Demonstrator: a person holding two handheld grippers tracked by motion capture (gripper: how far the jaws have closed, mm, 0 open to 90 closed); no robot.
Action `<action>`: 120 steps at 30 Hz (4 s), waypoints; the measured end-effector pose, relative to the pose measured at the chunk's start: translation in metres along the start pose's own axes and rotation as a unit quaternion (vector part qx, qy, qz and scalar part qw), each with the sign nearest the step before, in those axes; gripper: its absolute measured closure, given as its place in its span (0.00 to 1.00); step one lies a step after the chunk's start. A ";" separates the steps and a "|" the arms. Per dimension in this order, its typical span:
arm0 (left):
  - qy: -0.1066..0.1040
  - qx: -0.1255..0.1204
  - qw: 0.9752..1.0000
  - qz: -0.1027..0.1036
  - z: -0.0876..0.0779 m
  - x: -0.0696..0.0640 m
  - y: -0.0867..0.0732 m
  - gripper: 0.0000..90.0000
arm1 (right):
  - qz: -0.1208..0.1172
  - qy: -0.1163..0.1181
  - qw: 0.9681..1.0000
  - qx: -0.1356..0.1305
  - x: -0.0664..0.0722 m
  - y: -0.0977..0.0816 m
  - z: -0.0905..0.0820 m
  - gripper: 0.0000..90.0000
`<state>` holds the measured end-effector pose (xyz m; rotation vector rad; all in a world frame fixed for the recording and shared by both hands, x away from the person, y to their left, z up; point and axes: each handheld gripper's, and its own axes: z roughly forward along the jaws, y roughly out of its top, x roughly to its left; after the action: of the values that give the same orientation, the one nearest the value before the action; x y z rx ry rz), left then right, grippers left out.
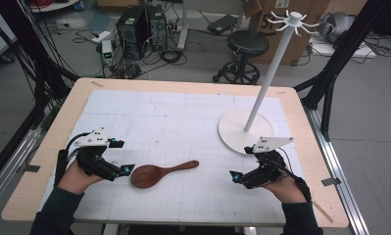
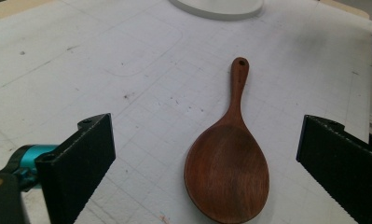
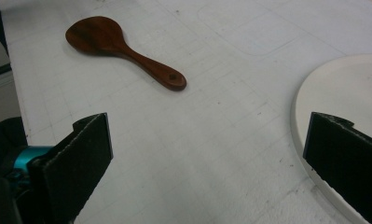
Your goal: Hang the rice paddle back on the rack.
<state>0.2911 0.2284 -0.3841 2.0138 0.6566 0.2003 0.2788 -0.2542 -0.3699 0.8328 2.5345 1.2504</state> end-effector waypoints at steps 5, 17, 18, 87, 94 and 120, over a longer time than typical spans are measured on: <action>-0.006 0.006 1.000 0.000 0.002 -0.001 0.001 0.06 | 0.001 -0.002 1.000 0.004 -0.002 -0.003 0.000 0.00; -0.040 0.030 0.999 0.016 0.003 -0.008 0.011 0.06 | -0.010 0.009 1.000 0.012 0.000 -0.003 0.000 0.00; -0.043 0.033 0.998 0.018 0.004 -0.008 0.012 0.06 | -0.009 0.009 1.000 0.011 0.000 -0.003 0.000 0.00; -0.024 0.412 0.904 0.113 0.165 -0.051 0.079 0.27 | -0.001 0.026 0.999 0.036 -0.005 -0.007 0.003 0.00; -0.021 0.432 0.894 0.119 0.176 -0.054 0.081 0.41 | 0.001 0.026 0.999 0.035 -0.006 -0.009 0.003 0.00; -0.022 0.480 0.869 0.123 0.194 -0.053 0.078 0.78 | 0.004 0.028 0.999 0.034 -0.008 -0.009 0.002 0.00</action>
<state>0.3519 0.0234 -0.4106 3.0590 0.5003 -0.0513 0.2827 -0.2622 -0.3787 0.8343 2.6333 1.2122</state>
